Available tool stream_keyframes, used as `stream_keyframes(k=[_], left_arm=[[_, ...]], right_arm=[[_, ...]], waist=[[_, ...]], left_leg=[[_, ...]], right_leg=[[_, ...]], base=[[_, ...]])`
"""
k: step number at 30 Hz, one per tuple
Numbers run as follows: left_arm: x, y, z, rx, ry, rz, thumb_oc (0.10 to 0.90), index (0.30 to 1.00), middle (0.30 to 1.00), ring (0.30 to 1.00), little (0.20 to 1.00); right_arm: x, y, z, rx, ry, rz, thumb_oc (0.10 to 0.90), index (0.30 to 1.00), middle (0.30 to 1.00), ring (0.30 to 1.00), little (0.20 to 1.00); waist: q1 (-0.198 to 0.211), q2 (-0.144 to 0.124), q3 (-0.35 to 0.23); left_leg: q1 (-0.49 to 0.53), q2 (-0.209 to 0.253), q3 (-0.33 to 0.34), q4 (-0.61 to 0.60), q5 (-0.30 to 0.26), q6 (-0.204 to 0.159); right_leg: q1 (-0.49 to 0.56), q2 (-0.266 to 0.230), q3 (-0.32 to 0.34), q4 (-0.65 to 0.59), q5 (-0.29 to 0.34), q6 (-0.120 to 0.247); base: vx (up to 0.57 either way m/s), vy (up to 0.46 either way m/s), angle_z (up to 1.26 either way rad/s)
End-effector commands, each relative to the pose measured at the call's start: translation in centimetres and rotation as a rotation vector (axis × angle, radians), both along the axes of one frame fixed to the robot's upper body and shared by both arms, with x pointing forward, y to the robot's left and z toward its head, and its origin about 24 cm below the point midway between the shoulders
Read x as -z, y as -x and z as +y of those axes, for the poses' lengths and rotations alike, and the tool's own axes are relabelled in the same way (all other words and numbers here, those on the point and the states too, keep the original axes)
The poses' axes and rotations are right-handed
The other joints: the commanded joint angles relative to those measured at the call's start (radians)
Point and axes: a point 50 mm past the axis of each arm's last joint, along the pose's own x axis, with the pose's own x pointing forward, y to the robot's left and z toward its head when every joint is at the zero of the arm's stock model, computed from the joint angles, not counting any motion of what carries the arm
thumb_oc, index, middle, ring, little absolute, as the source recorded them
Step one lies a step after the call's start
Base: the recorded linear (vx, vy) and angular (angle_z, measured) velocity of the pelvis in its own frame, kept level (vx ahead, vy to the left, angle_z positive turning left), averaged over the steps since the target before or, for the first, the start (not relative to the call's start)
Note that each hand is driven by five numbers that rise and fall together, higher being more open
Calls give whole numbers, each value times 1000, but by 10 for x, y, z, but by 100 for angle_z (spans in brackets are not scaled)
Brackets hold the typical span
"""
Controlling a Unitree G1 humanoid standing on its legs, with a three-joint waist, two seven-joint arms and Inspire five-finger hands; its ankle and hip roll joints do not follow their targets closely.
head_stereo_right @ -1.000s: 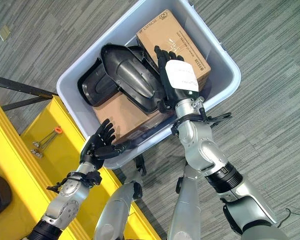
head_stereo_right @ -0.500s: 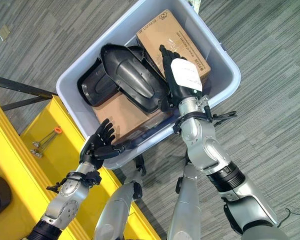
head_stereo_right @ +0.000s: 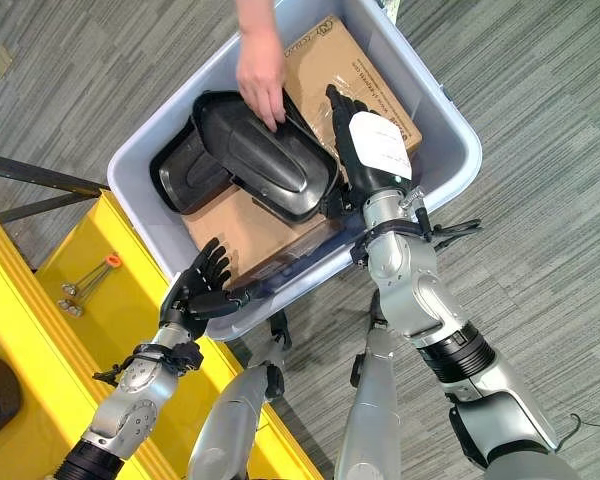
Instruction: Move parts from the plastic box to the shelf.
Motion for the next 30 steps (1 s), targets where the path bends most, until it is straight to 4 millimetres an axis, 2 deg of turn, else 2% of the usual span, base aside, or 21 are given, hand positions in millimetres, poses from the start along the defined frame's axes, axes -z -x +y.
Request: stream_keyframes(k=[1,13,24,30], left_arm=[[-32,7,3,13,14,-159,900,1000,1000,1000,1000],[-32,6,4,13,10,-164,900,1000,1000,1000,1000],[-33,5,2,25,11,-166,900,1000,1000,1000,1000],[-31,4,-3,39,14,-169,900,1000,1000,1000,1000]], right_arm=[[-70,36,24,-164,5,-341,900,1000,1000,1000,1000],[-69,35,24,-175,-3,-327,900,1000,1000,1000,1000],[-65,38,38,-208,77,-329,900,1000,1000,1000,1000],[-57,31,47,-176,162,-373,900,1000,1000,1000,1000]], waist=[[-22,49,5],[-24,50,5],[-20,56,5],[-14,63,5]], left_leg=[[3,-34,-49,27,-89,-20],[2,-32,-48,25,-88,-21],[9,-35,-49,17,-86,-22],[14,-37,-51,10,-85,-21]], right_leg=[[19,73,-65,182,-274,-38],[16,74,-65,186,-277,-38],[22,72,-66,177,-275,-38],[26,67,-72,171,-273,-36]], base=[[0,0,0],[0,0,0],[0,0,0],[0,0,0]])
